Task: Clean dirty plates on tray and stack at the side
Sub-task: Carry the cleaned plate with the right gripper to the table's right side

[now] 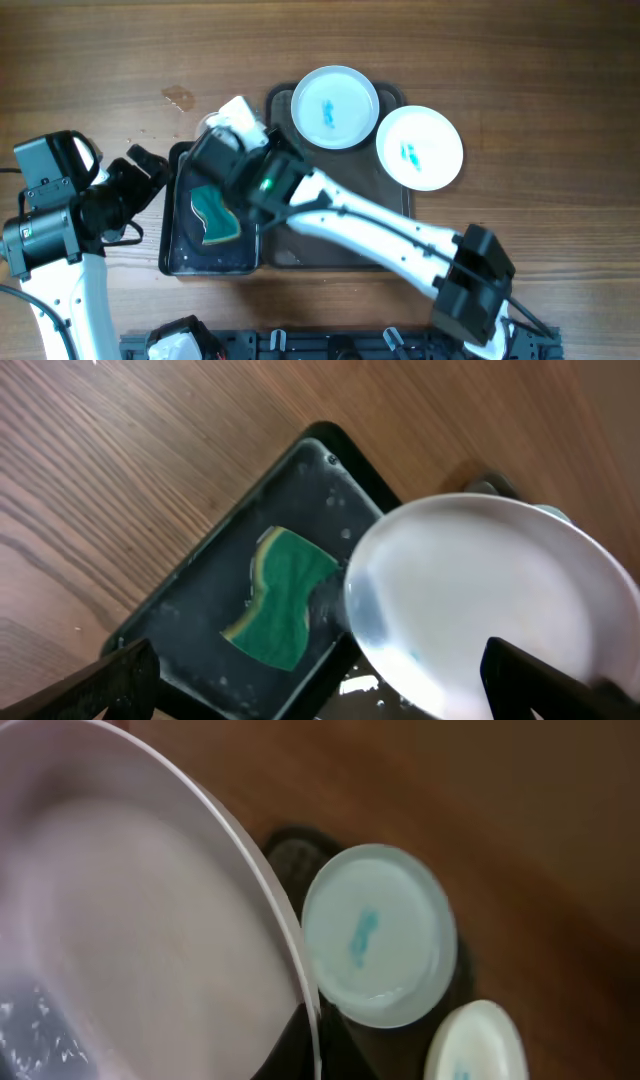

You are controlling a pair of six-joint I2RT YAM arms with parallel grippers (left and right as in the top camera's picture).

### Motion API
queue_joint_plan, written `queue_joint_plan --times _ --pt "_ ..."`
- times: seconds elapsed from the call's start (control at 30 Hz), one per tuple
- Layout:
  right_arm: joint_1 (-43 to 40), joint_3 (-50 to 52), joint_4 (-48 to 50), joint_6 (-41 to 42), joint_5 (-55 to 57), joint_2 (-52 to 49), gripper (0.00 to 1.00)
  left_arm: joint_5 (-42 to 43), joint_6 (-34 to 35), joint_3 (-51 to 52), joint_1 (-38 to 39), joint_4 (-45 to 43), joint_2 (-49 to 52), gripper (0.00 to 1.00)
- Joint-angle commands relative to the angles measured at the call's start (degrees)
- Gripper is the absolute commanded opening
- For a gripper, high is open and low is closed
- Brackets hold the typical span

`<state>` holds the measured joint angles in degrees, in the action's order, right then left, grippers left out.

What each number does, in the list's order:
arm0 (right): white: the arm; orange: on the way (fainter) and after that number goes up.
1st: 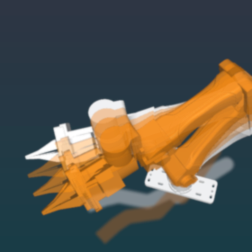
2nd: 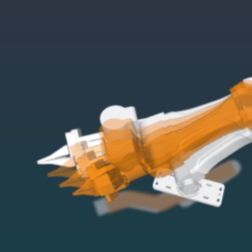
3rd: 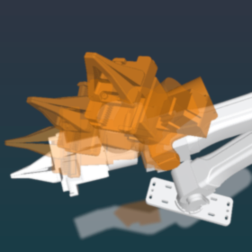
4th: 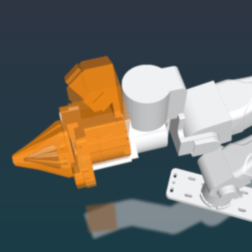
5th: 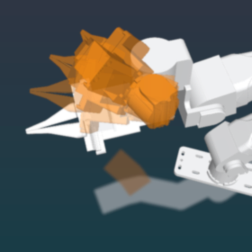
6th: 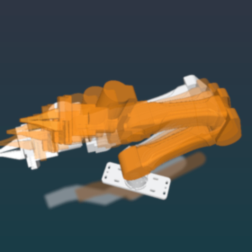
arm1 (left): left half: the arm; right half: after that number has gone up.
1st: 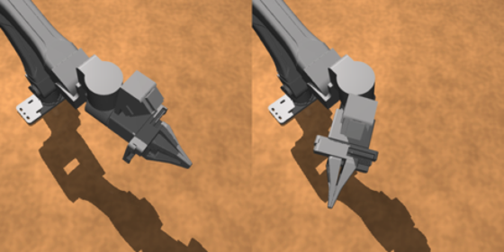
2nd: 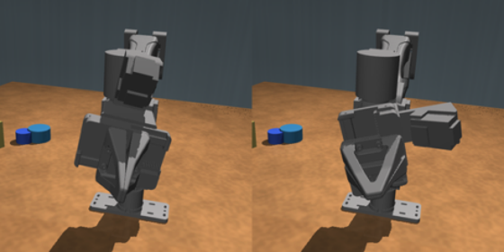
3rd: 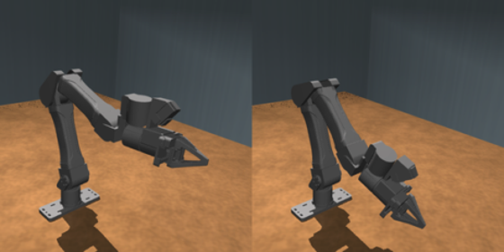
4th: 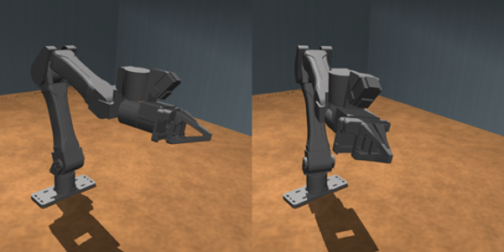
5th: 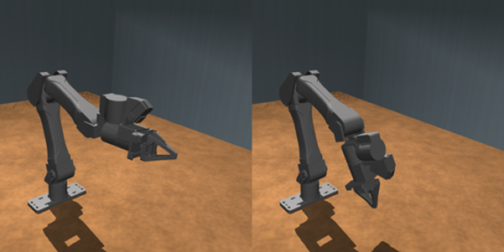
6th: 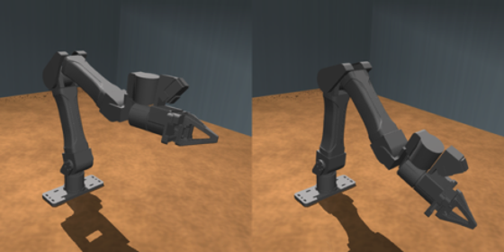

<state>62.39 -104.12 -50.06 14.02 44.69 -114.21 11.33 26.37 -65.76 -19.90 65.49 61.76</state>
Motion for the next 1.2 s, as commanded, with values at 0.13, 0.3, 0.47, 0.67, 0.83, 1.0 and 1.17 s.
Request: queue_joint_plan --times 0.13,0.3,0.47,0.67,0.83,1.0,1.17 --pt "4.55 -1.57 0.33 1.16 17.18 1.95 0.04 -5.05 -0.46 -1.11 -0.37 -0.26 -0.26 1.0" --pt "5.86 -1.57 0.31 1.09 20.96 1.95 0.04 -5.03 -0.46 -1.11 -0.63 -0.31 -0.26 1.0" --pt "7.3 -1.57 0.37 1.14 22.49 1.95 0.04 -5.03 -0.46 -1.11 -0.63 -0.31 -0.26 1.0" --pt "7.41 -1.57 1.01 0.96 22.51 2.05 0.04 -5.03 -0.46 -1.11 -0.63 -0.31 -0.26 1.0" --pt "7.41 -1.57 1.22 0.92 23.17 2.32 0.04 -5.01 -0.46 -1.11 -0.63 -0.31 -0.26 1.0" --pt "7.41 -1.57 1.25 0.92 23.3 2.34 0.04 -5.01 -0.46 -1.11 -0.63 -0.31 -0.26 1.0" --pt "7.41 -1.57 1.66 -0.46 24.61 2.36 0.04 -5.01 -0.46 -1.11 -0.63 -0.33 -0.26 1.0"
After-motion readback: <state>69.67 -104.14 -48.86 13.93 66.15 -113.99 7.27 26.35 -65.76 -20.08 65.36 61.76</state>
